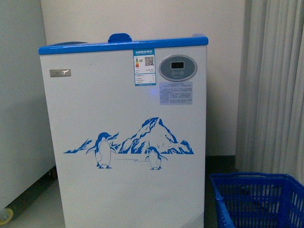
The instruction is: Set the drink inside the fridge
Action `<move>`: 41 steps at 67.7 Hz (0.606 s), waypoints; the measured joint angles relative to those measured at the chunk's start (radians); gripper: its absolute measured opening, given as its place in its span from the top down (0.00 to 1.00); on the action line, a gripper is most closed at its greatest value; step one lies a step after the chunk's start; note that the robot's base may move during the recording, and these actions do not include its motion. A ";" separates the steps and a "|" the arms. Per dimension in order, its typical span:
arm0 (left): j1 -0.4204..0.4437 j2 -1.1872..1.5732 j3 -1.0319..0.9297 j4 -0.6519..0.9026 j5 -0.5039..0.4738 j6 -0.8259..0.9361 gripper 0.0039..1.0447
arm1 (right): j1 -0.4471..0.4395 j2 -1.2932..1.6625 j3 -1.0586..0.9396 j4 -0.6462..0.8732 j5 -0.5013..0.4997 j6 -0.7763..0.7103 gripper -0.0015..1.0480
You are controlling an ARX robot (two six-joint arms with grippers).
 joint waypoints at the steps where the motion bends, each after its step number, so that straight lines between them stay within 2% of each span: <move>1: 0.000 0.000 0.000 0.000 0.000 0.000 0.08 | 0.000 0.000 0.000 0.000 0.000 0.000 0.07; 41: 0.000 0.000 0.000 0.000 0.000 0.000 0.08 | 0.000 0.000 0.000 0.000 0.000 0.000 0.07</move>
